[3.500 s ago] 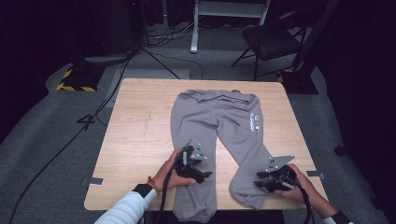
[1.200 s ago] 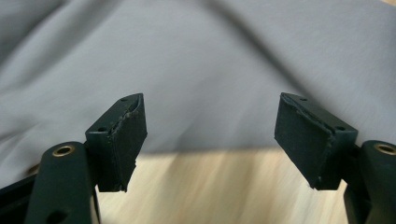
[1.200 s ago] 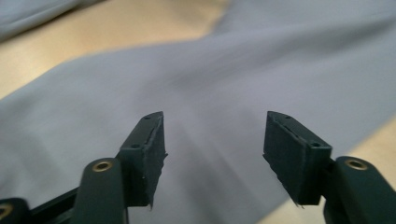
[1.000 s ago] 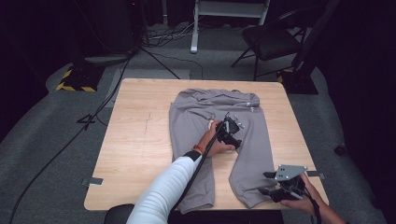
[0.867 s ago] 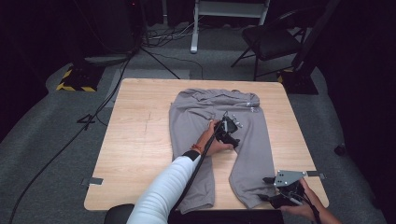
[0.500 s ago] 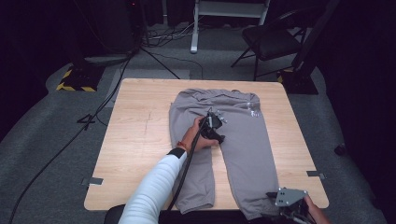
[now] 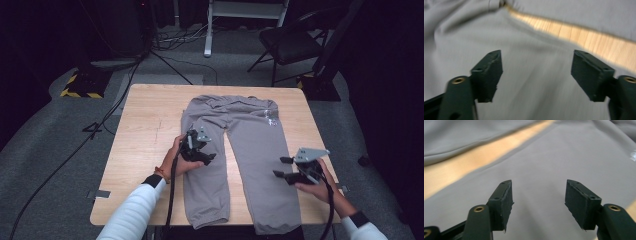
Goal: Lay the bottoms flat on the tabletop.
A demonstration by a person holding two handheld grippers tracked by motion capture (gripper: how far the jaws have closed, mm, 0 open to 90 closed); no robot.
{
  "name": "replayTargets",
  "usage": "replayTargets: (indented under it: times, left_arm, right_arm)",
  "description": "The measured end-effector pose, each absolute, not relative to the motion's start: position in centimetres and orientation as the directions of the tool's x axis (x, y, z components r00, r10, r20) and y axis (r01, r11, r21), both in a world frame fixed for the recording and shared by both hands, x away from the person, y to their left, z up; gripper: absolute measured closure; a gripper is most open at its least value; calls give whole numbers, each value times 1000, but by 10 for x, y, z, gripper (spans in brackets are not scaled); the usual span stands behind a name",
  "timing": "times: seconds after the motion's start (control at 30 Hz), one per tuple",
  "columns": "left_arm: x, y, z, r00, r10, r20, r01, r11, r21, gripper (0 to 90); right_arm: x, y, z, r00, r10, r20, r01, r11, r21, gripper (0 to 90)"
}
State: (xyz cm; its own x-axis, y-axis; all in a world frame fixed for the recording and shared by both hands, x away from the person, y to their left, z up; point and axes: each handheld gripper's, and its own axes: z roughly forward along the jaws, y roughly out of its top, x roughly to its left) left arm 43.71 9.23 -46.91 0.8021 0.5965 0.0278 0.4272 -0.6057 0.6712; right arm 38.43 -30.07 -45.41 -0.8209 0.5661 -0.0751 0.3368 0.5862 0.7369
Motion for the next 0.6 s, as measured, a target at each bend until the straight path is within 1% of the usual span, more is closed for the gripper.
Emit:
replayTargets:
  times: [0.03, 0.07, 0.13, 0.2, 0.23, 0.33, 0.37, 0.43, 0.6]
  left_arm:
    - [437, 98, -473, 795, 606, 11, 441, -591, 676, 279]
    - [437, 101, -475, 798, 603, -12, 454, -587, 670, 302]
    - [434, 107, -483, 806, 590, -46, 474, -597, 647, 310]
    - [428, 107, -490, 822, 567, -46, 472, -634, 613, 327]
    - [423, 106, -491, 829, 558, -22, 448, -641, 623, 316]
    - [410, 105, -491, 839, 543, -19, 438, -655, 616, 310]
    - [405, 104, -491, 842, 538, -22, 434, -654, 619, 310]
    - [394, 103, -491, 855, 519, -22, 417, -662, 623, 311]
    - [352, 97, -490, 907, 420, -27, 348, -711, 611, 318]
  right_arm:
    - [400, -302, -460, -804, 586, -99, 345, 597, 724, 407]
    - [411, -304, -465, -794, 605, -61, 376, 567, 733, 409]
    - [423, -306, -472, -787, 617, 1, 423, 540, 727, 398]
    - [427, -304, -480, -788, 616, -6, 436, 565, 700, 400]
    - [427, -303, -482, -795, 607, 1, 442, 579, 685, 396]
    - [419, -300, -489, -812, 584, -6, 439, 618, 652, 384]
    - [414, -302, -491, -817, 577, 10, 435, 605, 667, 385]
    - [404, -303, -491, -825, 565, 2, 423, 615, 665, 386]
    - [371, -308, -491, -845, 535, -3, 398, 632, 665, 386]
